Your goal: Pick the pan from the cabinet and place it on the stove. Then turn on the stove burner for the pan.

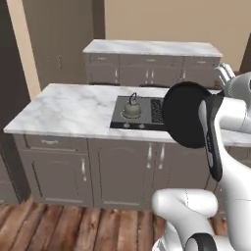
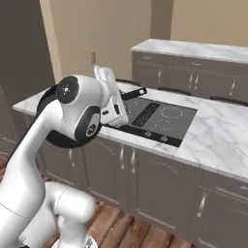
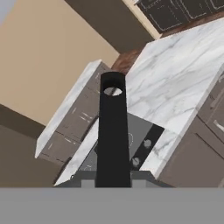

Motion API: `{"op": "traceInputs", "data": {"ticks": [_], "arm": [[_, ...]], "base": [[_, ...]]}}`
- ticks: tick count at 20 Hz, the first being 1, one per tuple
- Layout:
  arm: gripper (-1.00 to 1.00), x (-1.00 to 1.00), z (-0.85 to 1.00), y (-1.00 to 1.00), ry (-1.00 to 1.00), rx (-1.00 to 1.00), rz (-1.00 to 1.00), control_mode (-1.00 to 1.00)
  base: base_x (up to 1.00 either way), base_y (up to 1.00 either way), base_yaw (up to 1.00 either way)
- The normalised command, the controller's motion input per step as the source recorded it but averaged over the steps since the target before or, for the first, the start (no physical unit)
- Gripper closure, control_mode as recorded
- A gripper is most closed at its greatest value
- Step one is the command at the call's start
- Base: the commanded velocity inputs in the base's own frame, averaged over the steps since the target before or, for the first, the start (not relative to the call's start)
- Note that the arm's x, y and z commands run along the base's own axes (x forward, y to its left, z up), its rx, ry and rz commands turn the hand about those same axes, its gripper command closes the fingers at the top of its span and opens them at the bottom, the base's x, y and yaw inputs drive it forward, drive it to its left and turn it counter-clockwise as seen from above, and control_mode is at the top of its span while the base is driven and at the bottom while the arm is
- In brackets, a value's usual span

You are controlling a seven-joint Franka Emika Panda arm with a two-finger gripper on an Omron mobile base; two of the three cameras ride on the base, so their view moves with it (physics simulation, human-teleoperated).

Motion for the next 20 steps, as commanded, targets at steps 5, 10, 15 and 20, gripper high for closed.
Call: {"op": "traceInputs", "data": {"ticks": [5,10,15,20], "arm": [[1.00,0.00,0.00,0.00,0.00,0.00,0.00,1.00],[1.00,0.00,0.00,0.00,0.00,0.00,0.00,1.00],[1.00,0.00,0.00,0.00,0.00,0.00,0.00,1.00],[1.00,0.00,0.00,0.00,0.00,0.00,0.00,1.00]], "base": [[0.61,0.25,-0.33],[0.60,0.26,-0.33],[0.59,0.29,-0.32],[0.60,0.29,-0.29]]}}
